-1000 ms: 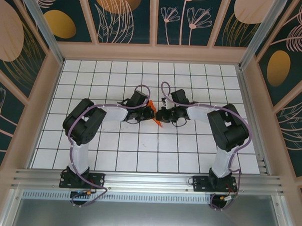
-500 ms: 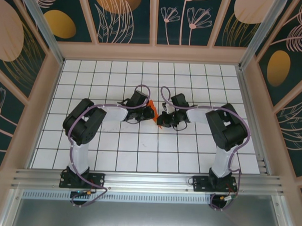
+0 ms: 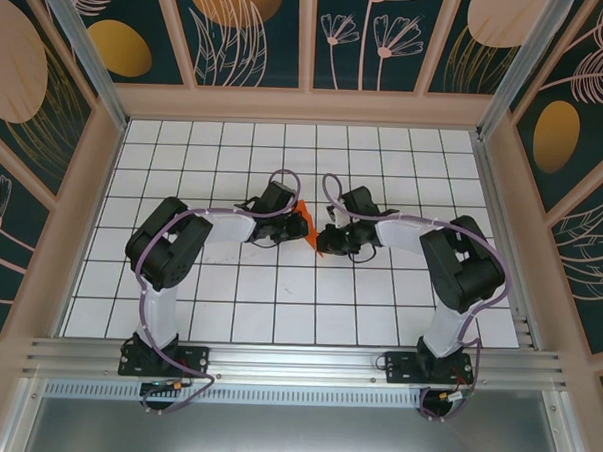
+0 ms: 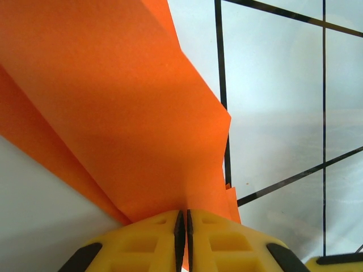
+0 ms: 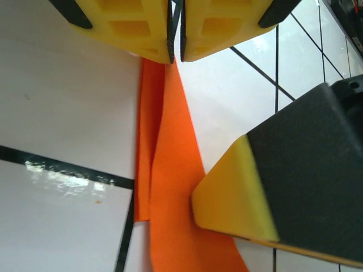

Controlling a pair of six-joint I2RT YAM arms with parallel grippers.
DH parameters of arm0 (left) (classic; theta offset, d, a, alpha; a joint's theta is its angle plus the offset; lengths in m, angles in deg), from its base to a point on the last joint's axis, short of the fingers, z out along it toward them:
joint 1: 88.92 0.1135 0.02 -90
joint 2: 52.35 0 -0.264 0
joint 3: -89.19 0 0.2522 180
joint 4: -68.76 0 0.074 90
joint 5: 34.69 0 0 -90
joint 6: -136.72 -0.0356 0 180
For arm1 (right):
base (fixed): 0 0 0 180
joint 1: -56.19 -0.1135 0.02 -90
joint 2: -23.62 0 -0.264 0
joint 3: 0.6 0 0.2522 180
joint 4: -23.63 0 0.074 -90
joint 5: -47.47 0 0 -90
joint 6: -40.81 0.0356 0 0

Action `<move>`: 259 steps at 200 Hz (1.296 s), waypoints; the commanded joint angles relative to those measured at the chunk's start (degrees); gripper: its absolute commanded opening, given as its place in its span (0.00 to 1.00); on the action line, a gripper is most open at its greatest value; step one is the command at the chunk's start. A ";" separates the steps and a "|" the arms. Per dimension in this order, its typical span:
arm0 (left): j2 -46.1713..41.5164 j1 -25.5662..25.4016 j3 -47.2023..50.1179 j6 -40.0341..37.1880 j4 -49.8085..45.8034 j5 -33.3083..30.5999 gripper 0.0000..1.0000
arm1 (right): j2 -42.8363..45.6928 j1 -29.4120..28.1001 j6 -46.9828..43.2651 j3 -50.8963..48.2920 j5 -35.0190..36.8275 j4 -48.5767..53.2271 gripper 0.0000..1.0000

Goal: Fold a paper plane with a square sheet of paper (pick it up from the middle)

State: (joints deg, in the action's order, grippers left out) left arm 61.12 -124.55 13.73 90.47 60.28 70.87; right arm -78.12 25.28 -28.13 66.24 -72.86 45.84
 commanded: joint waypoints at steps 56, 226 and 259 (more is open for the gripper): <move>4.40 0.80 0.35 -1.12 -6.62 -8.25 0.14 | -0.11 -2.89 -2.25 2.10 2.47 4.29 0.15; 5.14 0.80 -0.62 -1.91 -8.35 -8.98 0.14 | -1.15 -0.77 -1.11 0.43 0.31 2.22 0.15; 4.92 0.80 -0.71 -2.16 -8.70 -9.16 0.14 | -1.95 -0.77 -0.94 -1.02 -1.90 1.19 0.15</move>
State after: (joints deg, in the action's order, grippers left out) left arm 61.88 -124.62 11.96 90.23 58.60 69.45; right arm -78.62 24.51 -29.38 66.74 -72.33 47.43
